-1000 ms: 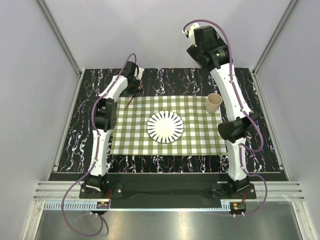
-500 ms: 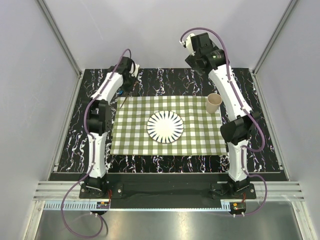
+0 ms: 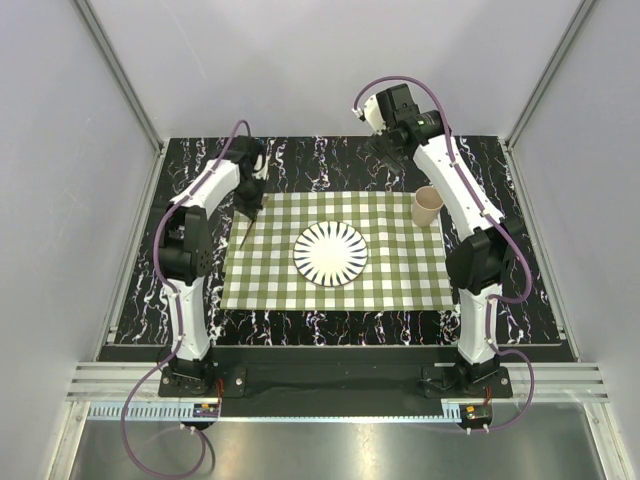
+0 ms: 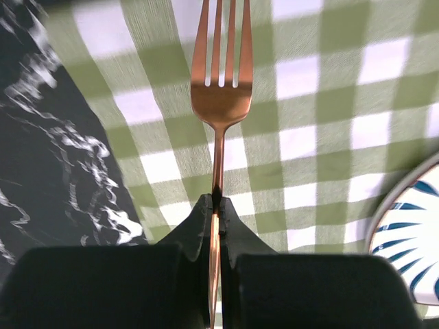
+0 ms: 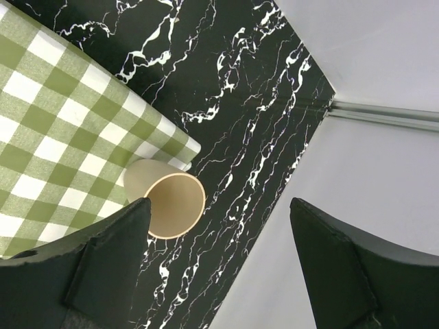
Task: Set the dinner table for one person
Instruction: Pick up the fork from the napkin, then place the fork on the napkin, then move the knife to the center of the board.
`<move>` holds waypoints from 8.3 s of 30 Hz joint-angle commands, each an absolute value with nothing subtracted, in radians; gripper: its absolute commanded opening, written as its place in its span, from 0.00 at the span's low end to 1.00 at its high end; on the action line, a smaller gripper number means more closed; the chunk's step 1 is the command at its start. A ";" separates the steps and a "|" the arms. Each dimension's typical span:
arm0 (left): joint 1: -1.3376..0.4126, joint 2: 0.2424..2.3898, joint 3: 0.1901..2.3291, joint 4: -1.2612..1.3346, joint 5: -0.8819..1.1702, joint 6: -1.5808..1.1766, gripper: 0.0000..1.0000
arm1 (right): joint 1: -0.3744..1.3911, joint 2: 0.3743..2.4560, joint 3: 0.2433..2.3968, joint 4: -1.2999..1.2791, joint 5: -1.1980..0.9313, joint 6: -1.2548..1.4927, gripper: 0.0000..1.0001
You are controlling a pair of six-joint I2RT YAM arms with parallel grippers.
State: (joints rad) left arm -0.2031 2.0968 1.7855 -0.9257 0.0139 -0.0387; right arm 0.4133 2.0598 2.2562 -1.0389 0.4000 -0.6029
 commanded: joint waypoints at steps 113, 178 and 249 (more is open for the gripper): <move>-0.364 1.968 1.499 -0.775 -0.052 -0.406 0.00 | 0.457 2.002 2.253 -0.991 0.388 -0.629 0.89; -0.104 2.462 2.333 -0.870 -0.014 0.204 0.48 | 0.457 2.000 2.263 -0.965 0.446 -0.675 0.94; -0.061 2.615 2.390 -0.724 0.098 0.245 0.49 | 0.476 2.037 2.358 -0.974 0.449 -0.670 0.94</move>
